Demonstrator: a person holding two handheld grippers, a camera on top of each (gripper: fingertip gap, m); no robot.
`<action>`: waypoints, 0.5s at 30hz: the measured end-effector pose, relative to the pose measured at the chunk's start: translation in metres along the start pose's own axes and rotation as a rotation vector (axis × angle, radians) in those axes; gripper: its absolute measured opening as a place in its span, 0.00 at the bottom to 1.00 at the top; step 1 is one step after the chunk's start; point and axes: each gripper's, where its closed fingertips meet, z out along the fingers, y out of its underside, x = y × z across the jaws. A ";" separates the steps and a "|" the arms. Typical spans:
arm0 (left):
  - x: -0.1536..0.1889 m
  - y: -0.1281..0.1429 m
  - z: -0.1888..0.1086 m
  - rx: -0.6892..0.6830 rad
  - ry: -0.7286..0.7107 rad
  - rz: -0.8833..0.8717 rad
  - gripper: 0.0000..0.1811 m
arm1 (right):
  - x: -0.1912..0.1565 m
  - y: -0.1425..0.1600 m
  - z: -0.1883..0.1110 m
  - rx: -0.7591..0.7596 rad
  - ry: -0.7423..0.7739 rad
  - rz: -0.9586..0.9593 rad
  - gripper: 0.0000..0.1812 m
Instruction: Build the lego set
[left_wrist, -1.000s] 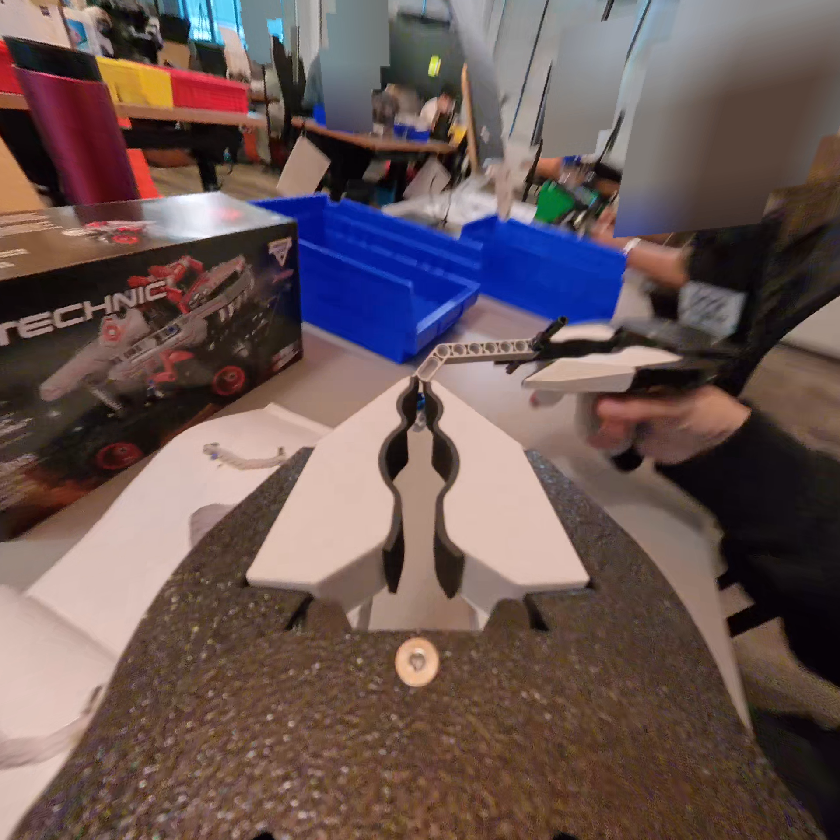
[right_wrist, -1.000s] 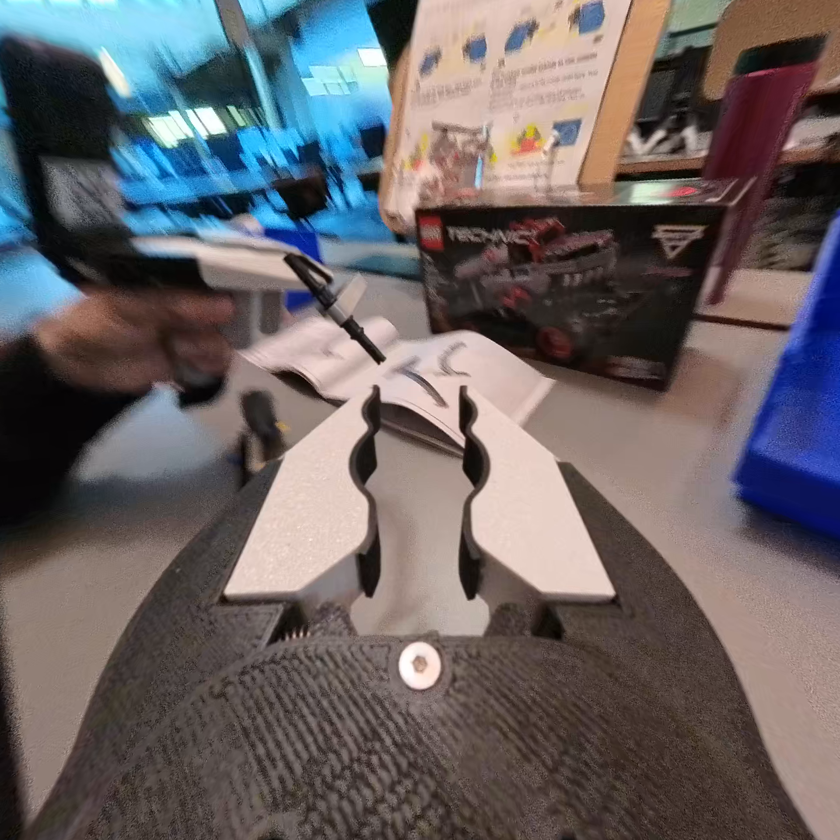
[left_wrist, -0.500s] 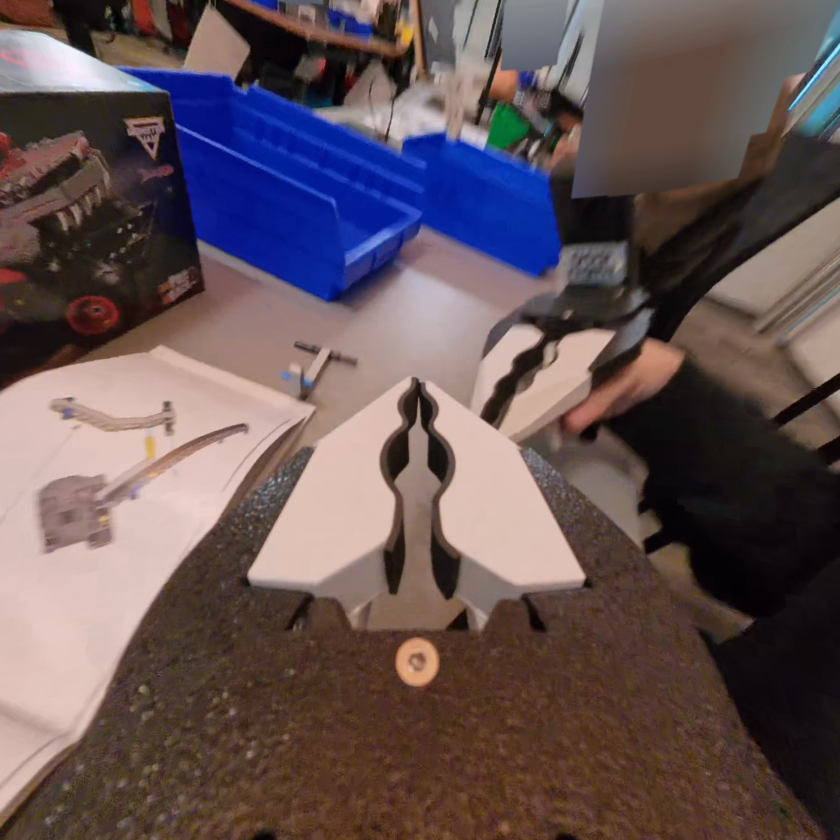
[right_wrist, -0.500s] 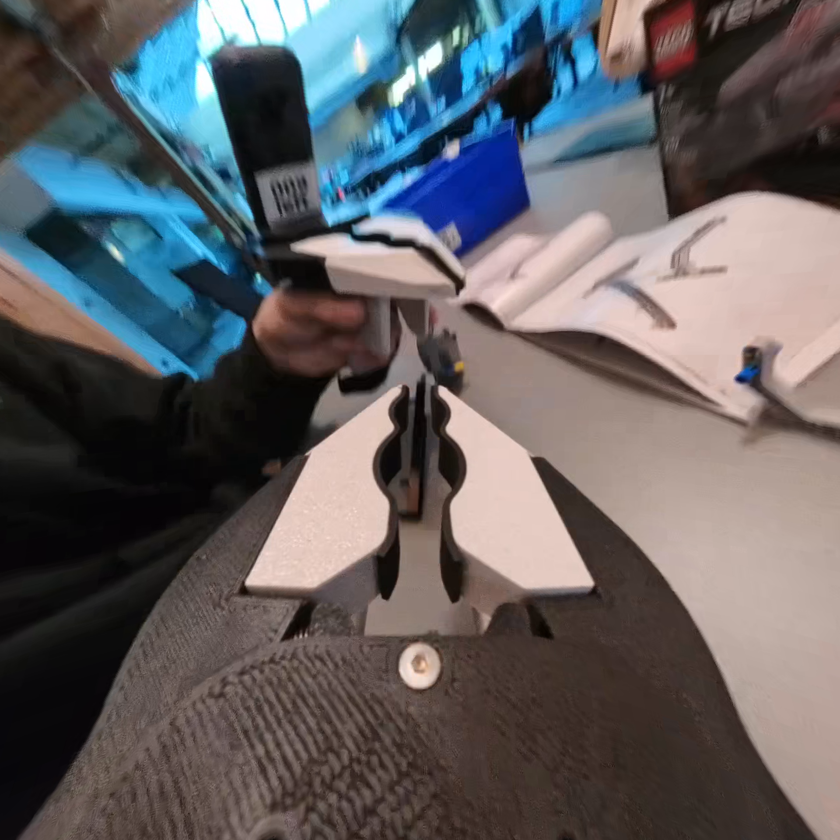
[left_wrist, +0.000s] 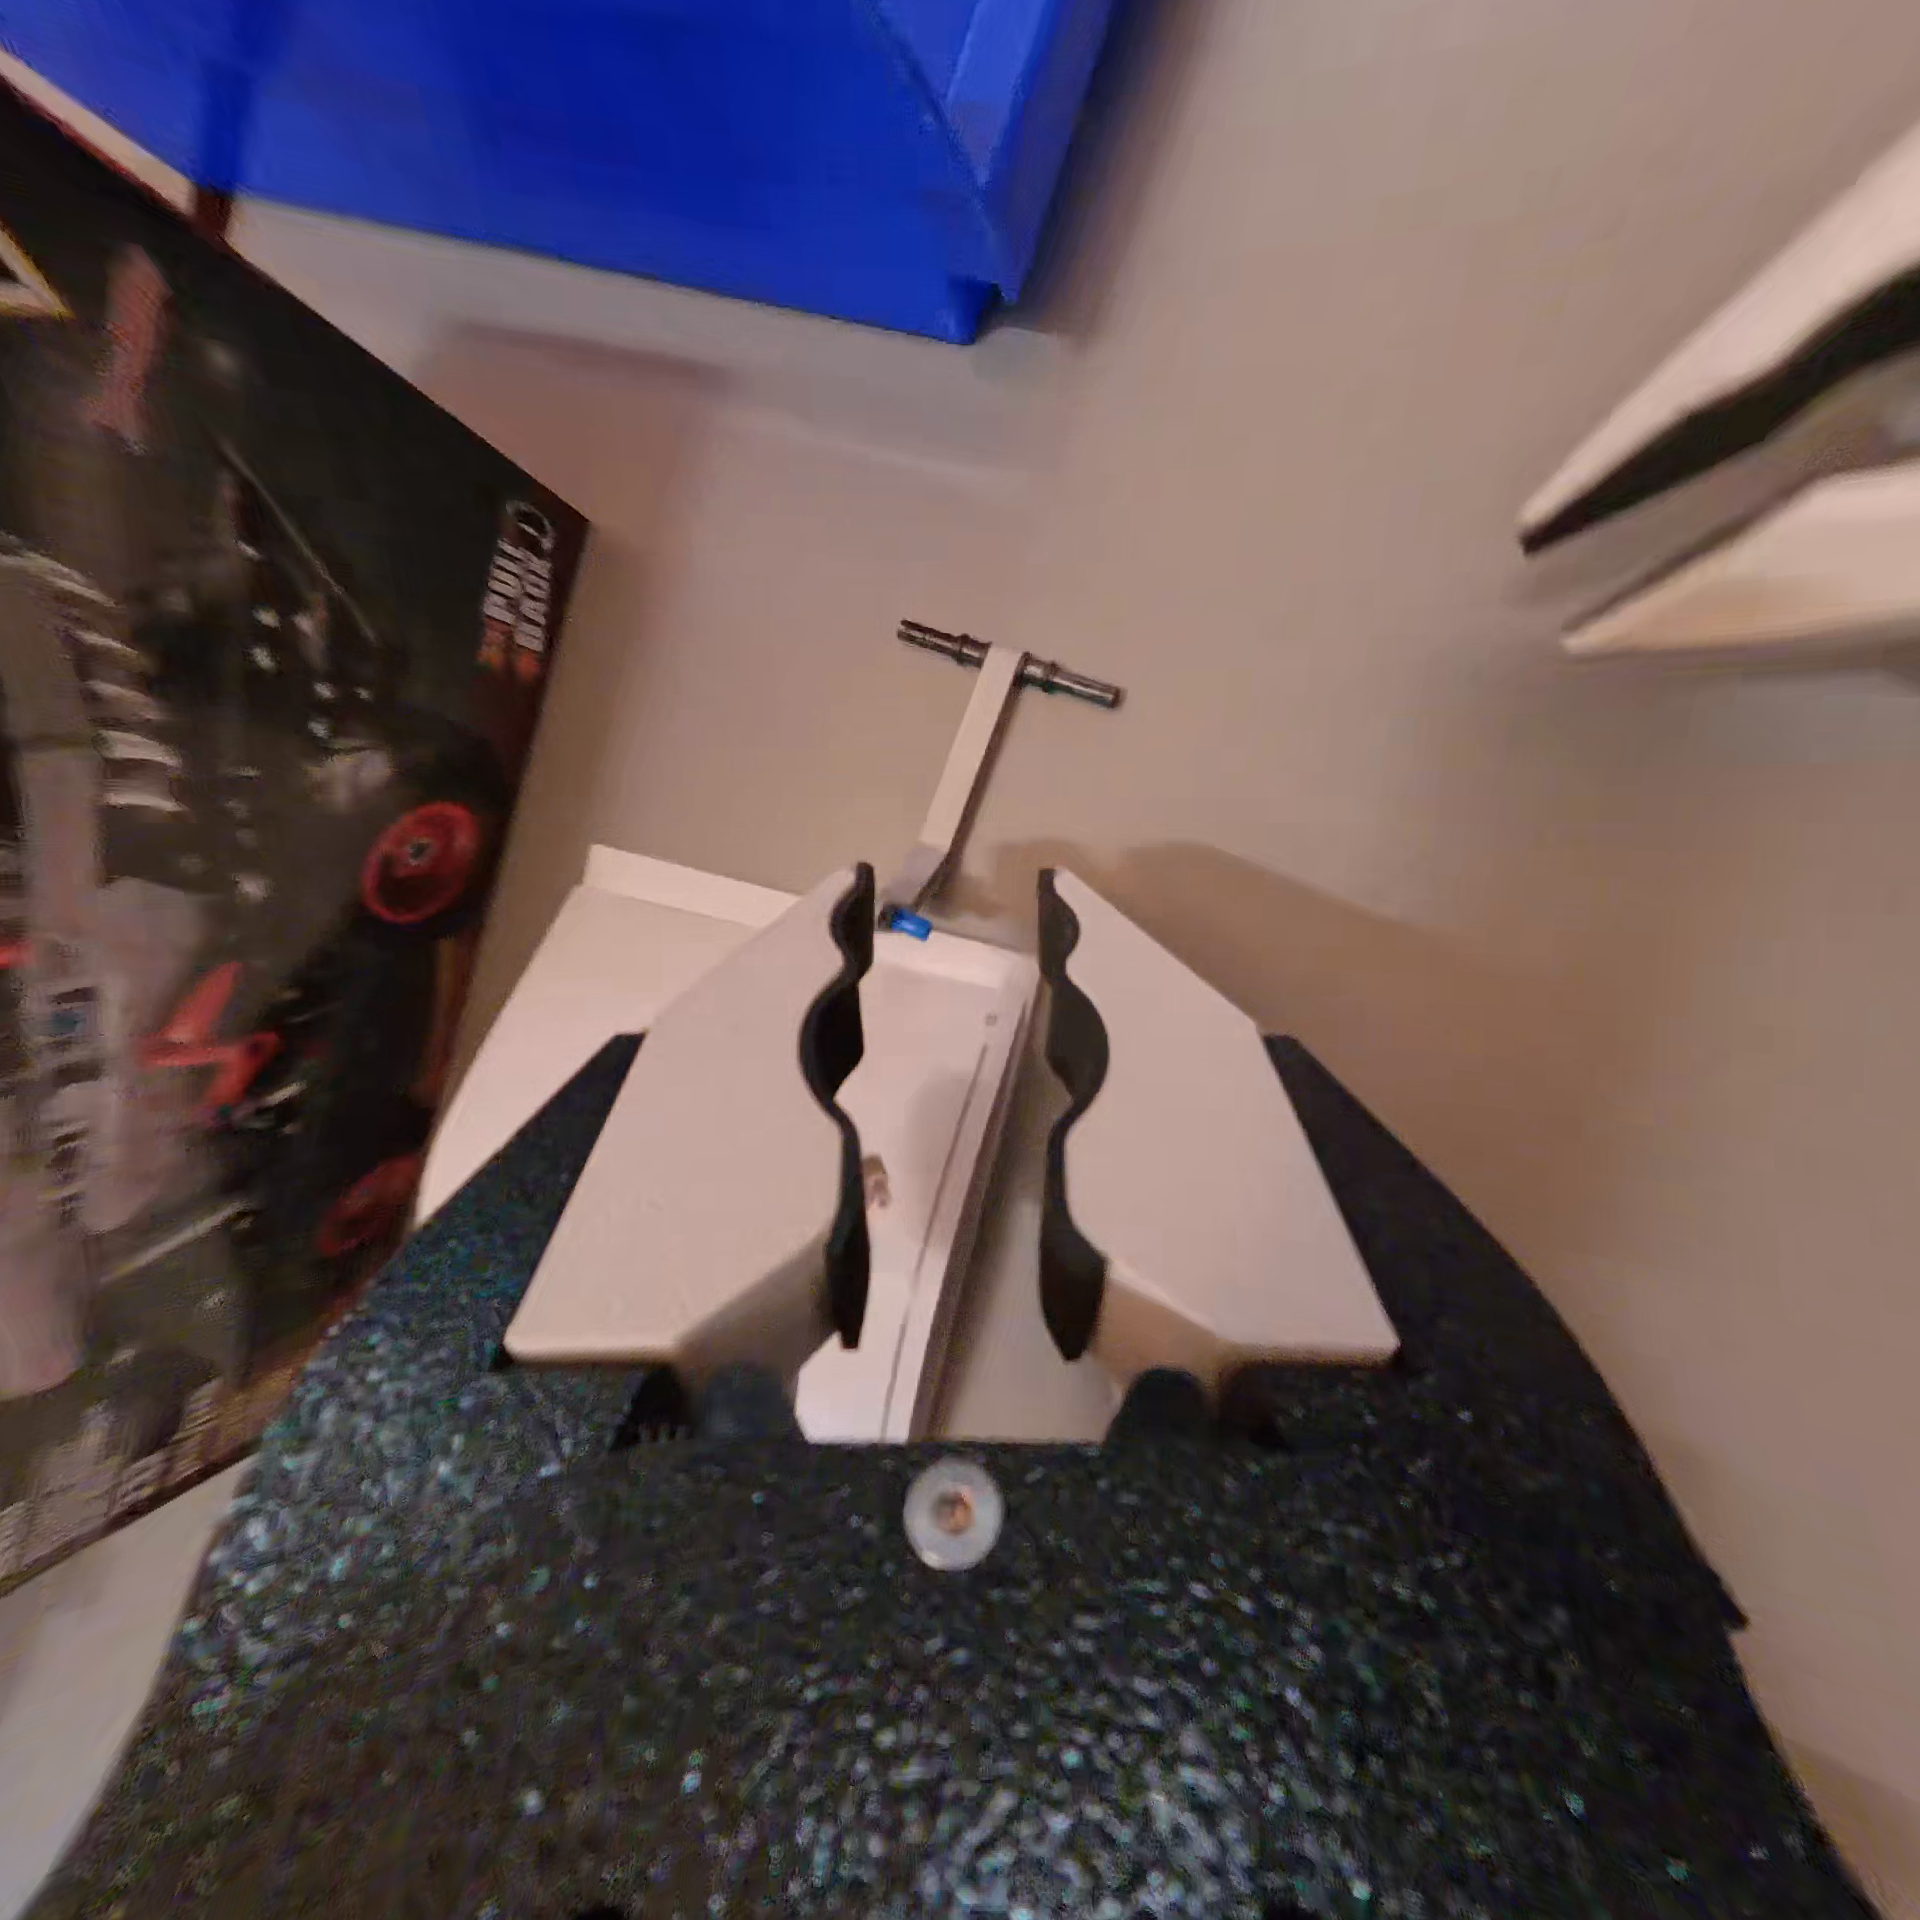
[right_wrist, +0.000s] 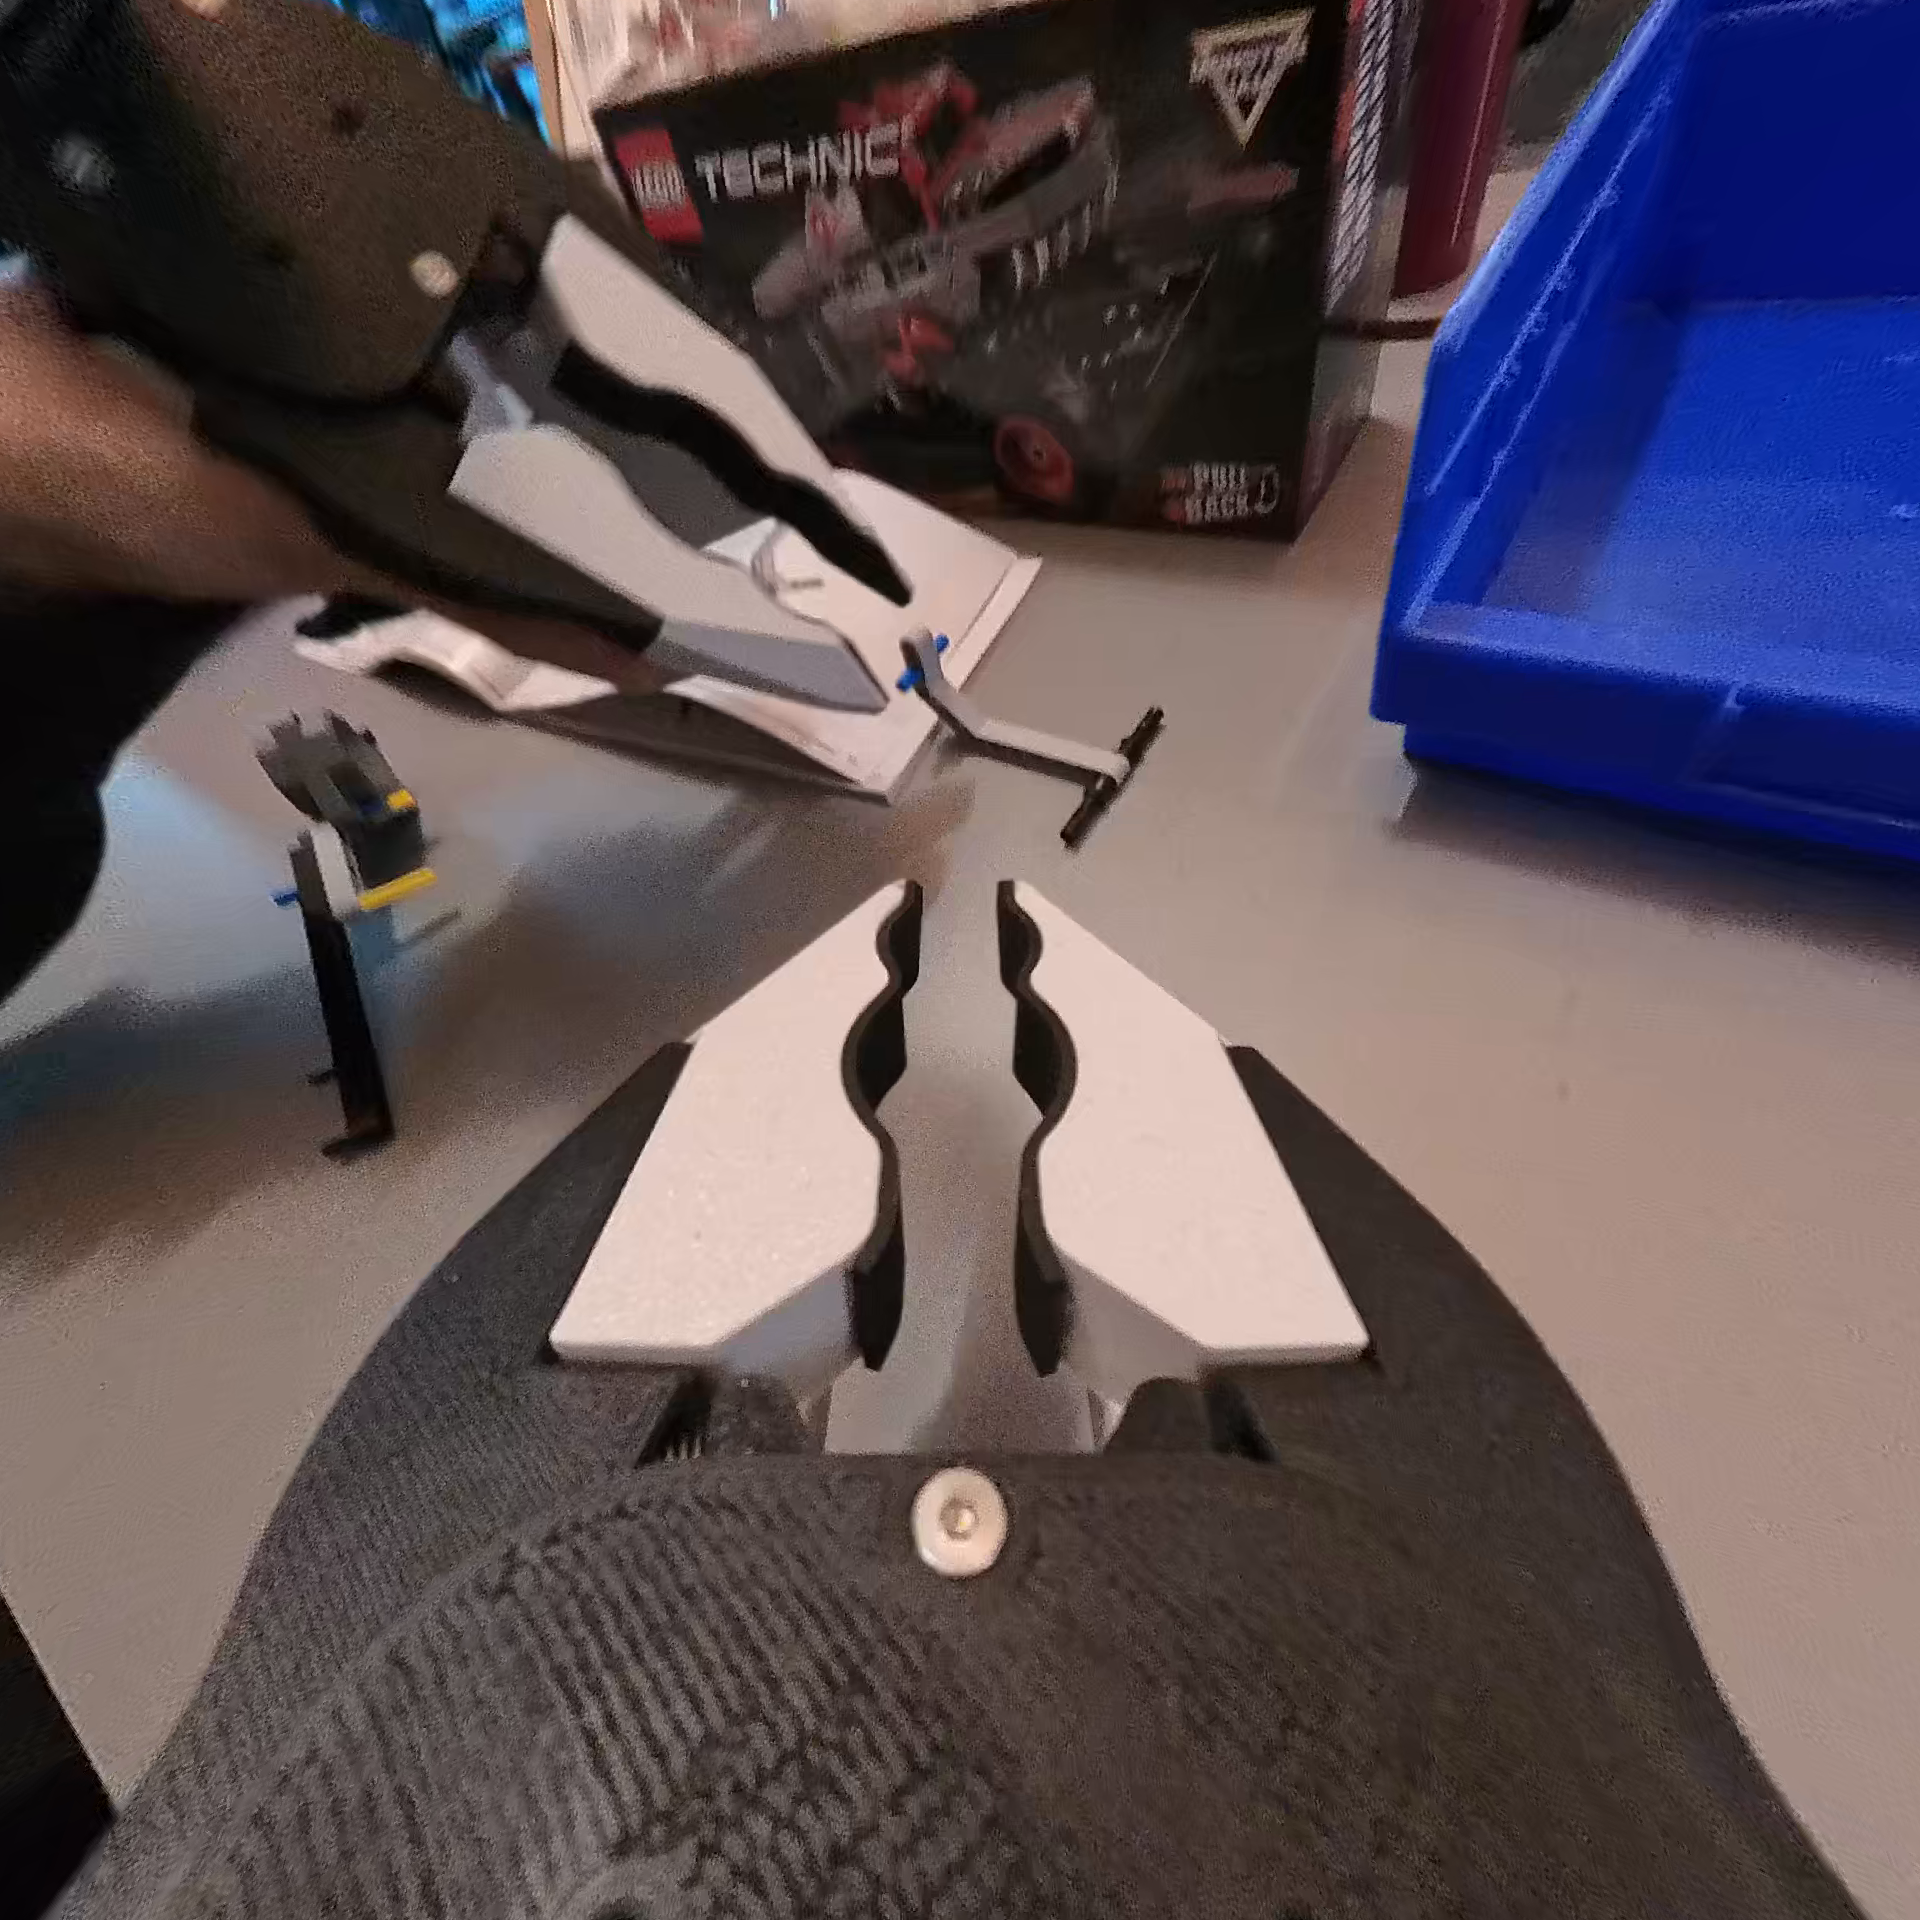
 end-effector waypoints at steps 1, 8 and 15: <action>-0.001 0.001 0.007 -0.007 0.026 -0.032 0.15 | 0.000 0.004 0.001 -0.019 0.001 -0.019 0.07; -0.011 0.021 0.028 -0.074 -0.026 -0.036 0.01 | -0.003 0.004 0.010 0.024 -0.077 0.076 0.08; -0.027 -0.001 -0.011 0.155 -0.082 -0.118 0.00 | -0.003 0.004 0.011 0.020 -0.091 0.103 0.09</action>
